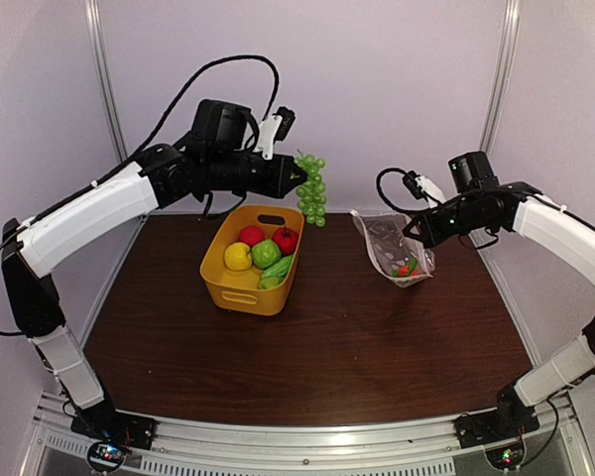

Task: Place the food in the zip-top bag and seal the zipper
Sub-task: Place the fake fruit in the zipper food storage bag.

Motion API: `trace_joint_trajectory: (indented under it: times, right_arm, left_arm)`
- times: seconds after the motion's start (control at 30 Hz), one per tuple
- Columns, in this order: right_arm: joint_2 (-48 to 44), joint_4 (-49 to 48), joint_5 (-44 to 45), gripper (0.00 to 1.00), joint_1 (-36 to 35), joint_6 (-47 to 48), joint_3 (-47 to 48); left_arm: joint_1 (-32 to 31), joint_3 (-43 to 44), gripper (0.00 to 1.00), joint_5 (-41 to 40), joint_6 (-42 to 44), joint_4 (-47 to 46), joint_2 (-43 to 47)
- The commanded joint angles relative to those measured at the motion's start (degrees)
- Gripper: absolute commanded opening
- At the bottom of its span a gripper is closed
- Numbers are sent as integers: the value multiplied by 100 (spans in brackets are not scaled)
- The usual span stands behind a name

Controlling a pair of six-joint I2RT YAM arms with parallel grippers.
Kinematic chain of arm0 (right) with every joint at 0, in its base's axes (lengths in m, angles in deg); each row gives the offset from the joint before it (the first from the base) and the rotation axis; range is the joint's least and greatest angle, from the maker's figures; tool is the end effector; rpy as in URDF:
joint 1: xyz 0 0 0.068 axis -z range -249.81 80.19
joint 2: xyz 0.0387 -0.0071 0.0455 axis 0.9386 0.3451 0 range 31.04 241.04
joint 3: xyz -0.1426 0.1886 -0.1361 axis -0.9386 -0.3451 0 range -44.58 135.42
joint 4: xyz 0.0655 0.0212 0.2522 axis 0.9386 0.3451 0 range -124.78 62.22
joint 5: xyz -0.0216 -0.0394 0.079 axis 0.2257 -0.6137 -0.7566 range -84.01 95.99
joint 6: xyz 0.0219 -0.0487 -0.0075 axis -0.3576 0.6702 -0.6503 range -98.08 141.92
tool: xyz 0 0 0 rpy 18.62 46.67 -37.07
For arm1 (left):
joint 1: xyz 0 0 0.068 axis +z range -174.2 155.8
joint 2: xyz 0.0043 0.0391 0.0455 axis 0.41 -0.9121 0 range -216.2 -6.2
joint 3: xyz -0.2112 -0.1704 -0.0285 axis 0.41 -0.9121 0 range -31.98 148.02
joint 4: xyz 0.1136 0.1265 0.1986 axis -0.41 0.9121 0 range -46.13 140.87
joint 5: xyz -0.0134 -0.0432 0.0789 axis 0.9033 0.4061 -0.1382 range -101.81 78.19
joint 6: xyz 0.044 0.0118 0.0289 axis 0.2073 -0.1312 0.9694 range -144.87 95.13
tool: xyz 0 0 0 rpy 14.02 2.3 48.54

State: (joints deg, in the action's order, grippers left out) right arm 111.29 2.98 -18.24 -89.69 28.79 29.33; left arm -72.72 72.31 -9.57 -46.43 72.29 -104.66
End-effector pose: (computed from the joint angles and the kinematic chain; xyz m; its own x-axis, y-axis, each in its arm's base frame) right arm 0.2789 0.1164 0.3322 -0.5795 -0.3256 -0.7471 -0.6613 0.7236 0.1975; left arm 0.2623 -0.2988 0.4172 -0.5204 0.0343 -0.8532 0.6250 0.6962 -0.3532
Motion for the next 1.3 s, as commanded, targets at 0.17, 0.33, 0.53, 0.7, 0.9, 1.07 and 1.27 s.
trace_joint_trajectory:
  times: [0.17, 0.33, 0.53, 0.7, 0.9, 1.07, 1.27]
  right_arm:
    - [278, 234, -614, 0, 27, -512, 524]
    - [380, 306, -1009, 0, 27, -687, 727]
    - [415, 128, -1286, 0, 28, -1143, 798]
    - [445, 142, -1490, 0, 28, -1240, 1010]
    - [479, 109, -1638, 0, 30, -1340, 1115]
    - [447, 27, -1726, 0, 28, -1419, 1073]
    - [314, -64, -1709, 0, 28, -1385, 1027]
  left_arm:
    - [-487, -420, 0, 759, -271, -2463, -60]
    - [-564, -502, 0, 734, -458, -3047, -274]
    - [-646, -664, 0, 592, -740, -3501, -559]
    - [-667, -754, 0, 436, -1011, -3827, -822]
    - [-703, -855, 0, 79, -1061, -3980, -1087]
    - [-732, -680, 0, 16, -954, -3734, -1337]
    - [-787, -546, 0, -36, -955, -3467, -1546]
